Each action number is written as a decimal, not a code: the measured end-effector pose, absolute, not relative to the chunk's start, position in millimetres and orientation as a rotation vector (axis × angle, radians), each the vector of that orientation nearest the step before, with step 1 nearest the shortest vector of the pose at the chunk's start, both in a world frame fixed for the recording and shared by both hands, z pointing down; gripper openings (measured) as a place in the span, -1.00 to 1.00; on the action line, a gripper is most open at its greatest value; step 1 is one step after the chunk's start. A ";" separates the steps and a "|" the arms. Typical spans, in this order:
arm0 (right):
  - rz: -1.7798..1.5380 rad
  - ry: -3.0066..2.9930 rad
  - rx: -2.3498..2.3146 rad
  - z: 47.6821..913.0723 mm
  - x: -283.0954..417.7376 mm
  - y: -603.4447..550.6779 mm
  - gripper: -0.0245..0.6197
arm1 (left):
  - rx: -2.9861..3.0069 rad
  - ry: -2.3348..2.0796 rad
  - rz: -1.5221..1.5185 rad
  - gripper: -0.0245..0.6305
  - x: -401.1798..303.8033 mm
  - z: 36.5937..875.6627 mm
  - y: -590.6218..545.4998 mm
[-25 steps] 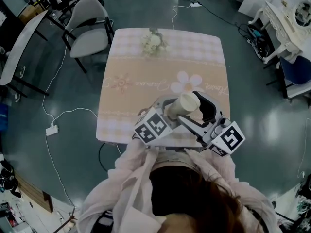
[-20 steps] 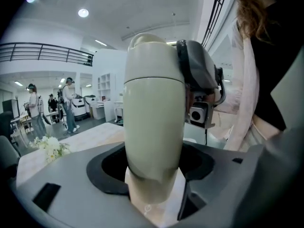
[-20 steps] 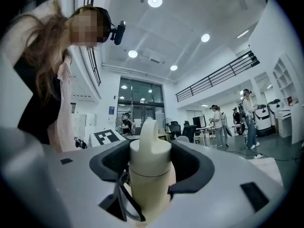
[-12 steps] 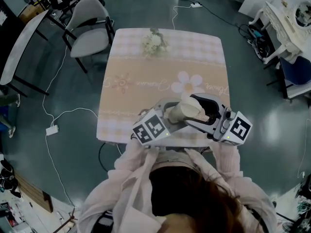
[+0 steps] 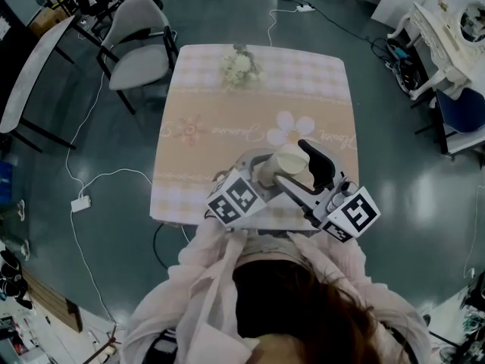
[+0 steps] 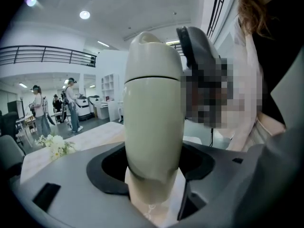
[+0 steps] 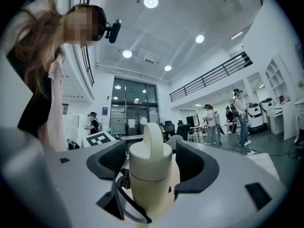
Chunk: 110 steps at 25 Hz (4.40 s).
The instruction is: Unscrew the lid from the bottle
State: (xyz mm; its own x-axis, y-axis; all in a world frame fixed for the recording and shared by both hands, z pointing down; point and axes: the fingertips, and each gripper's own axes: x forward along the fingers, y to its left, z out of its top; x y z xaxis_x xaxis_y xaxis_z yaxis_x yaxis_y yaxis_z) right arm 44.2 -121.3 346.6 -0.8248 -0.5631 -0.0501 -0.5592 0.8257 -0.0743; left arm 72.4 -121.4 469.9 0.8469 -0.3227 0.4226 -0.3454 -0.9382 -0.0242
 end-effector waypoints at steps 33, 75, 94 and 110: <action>-0.060 2.951 -0.846 351.3 41.3 -121.5 -0.02 | 2.958 -0.577 0.644 0.03 69.4 475.0 -124.4; -0.050 3.049 -0.375 357.6 39.8 -93.9 -0.01 | 3.030 -0.202 0.526 0.03 79.6 464.6 -90.5; -0.065 2.988 -0.634 347.7 35.3 -109.1 -0.01 | 2.983 -0.379 0.563 0.03 74.4 465.8 -105.9; -0.130 2.961 -0.622 347.8 31.5 -113.3 0.28 | 2.973 -0.521 0.506 0.03 66.0 462.8 -123.6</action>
State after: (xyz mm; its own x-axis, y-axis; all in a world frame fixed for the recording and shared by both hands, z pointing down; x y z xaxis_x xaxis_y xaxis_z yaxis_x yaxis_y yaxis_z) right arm 31.5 -113.3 347.8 -0.9095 -0.4051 -0.0931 -0.3954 0.9123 -0.1067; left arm 66.0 -123.6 462.8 0.8876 -0.3168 0.3345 -0.3437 -0.9388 0.0228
